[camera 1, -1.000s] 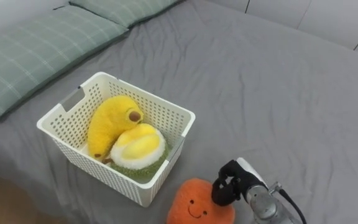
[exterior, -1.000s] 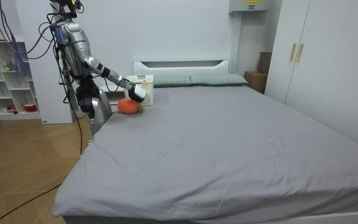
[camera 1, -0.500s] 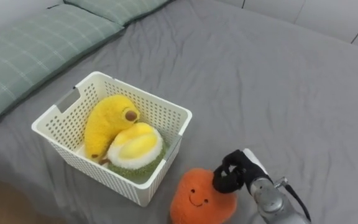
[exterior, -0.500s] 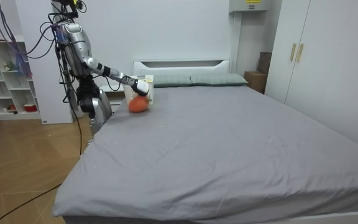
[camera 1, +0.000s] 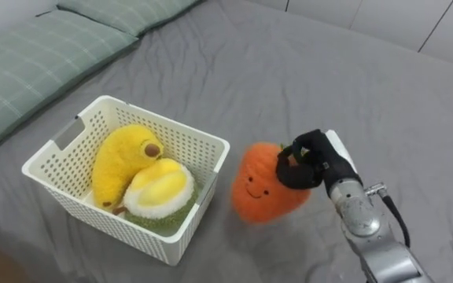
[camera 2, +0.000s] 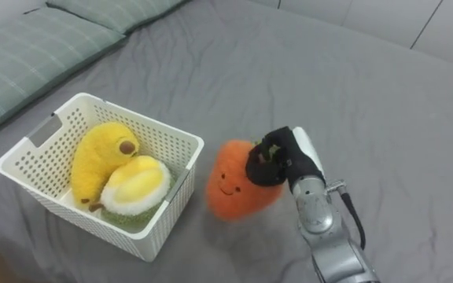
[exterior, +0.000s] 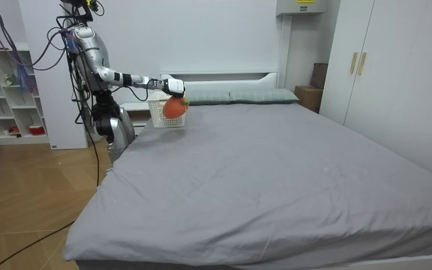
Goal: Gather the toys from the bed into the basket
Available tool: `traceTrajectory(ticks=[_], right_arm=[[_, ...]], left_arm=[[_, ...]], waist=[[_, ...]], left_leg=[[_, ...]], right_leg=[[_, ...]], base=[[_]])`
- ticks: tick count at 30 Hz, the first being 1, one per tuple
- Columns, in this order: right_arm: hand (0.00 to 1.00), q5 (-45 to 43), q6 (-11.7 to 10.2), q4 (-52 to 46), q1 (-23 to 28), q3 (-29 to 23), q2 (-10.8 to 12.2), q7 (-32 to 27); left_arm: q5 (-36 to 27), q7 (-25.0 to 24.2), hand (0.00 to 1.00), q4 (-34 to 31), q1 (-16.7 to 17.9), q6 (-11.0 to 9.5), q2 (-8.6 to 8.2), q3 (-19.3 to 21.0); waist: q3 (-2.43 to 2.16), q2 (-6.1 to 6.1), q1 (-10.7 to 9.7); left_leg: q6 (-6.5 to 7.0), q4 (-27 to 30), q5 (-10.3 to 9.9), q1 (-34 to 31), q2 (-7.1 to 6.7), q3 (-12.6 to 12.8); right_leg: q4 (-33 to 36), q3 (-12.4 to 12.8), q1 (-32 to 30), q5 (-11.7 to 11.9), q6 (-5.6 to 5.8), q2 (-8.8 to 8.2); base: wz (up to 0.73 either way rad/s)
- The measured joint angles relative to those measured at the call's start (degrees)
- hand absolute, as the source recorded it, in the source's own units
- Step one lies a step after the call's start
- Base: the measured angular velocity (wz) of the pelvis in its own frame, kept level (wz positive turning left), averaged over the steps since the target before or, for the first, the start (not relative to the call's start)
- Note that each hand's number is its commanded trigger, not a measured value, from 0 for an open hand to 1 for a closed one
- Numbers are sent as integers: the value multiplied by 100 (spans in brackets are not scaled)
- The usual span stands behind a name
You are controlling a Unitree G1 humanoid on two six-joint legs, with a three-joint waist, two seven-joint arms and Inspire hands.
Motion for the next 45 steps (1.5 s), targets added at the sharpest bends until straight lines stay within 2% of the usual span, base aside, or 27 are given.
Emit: traceTrajectory(ticks=[4,8,15,17,20,26,29,32,37,39,43,45], right_arm=[[100,3,-3,-576,-51,-127,-45,-27],[100,-18,-2,-629,-136,-129,-122,-28],[100,-202,4,-809,-367,-128,-152,26],[100,-218,3,-822,-484,-121,-152,62],[100,-263,3,-826,-723,-111,-152,80],[100,-696,6,-1276,-972,-111,-150,381],[100,-830,65,-1426,-1184,-31,-126,563],[100,-1046,246,-1427,-1443,122,-123,772],[100,-1227,441,-1428,-1771,341,-76,1129],[100,-1205,510,-1428,-1895,377,0,1172],[100,-1333,554,-1418,-2116,594,189,1256],[100,-1407,588,-1415,-2178,717,240,1305]], left_arm=[[-12,-1,0,0,-8,0,48,87],[-9,0,0,0,6,0,85,87],[10,-5,0,-3,3,-7,106,90],[12,-6,0,0,-3,-23,107,89],[68,-12,0,67,-66,-60,127,88],[479,-141,0,68,-147,-64,126,87],[425,-126,0,107,-215,-49,126,94],[429,-124,0,111,-272,-33,126,119],[448,-138,0,93,-319,74,130,129],[452,-136,0,94,-338,119,110,125],[486,-150,0,70,-464,185,108,126],[486,-153,0,24,-493,189,109,127]], waist=[[-19,-29,-34],[-40,-61,-35],[-29,-44,91],[-14,-46,122],[32,-98,183],[13,-154,249],[5,-174,345],[-31,-250,475],[17,-386,697],[18,-400,802],[10,-436,905],[37,-439,1017]], left_leg=[[0,-3,0,-8,2,0],[0,-2,0,-8,2,0],[-4,-74,2,10,28,84],[-4,-85,1,49,44,139],[-7,-102,3,46,53,144],[-8,-109,2,-31,52,132],[-10,-117,3,-26,55,139],[-15,-121,7,-21,55,120],[-19,-115,7,-47,45,51],[-22,-114,8,-66,43,34],[-40,-112,65,-143,-17,-200],[-46,-112,86,-162,-28,-240]], right_leg=[[7,-18,-11,0,0,0],[11,-16,-11,0,0,-2],[32,120,-74,3,-4,10],[31,136,-57,3,-4,16],[23,138,-64,3,-4,25],[10,124,-134,4,-5,26],[12,136,-146,4,-5,28],[11,130,-137,4,-5,32],[10,112,-139,4,-5,30],[12,105,-155,4,-6,29],[-14,-146,-160,4,-5,6],[-15,-184,-161,4,-5,5]], base=[[0],[0],[-7],[-12],[-1],[0],[-2],[1],[5],[8],[27],[18]])
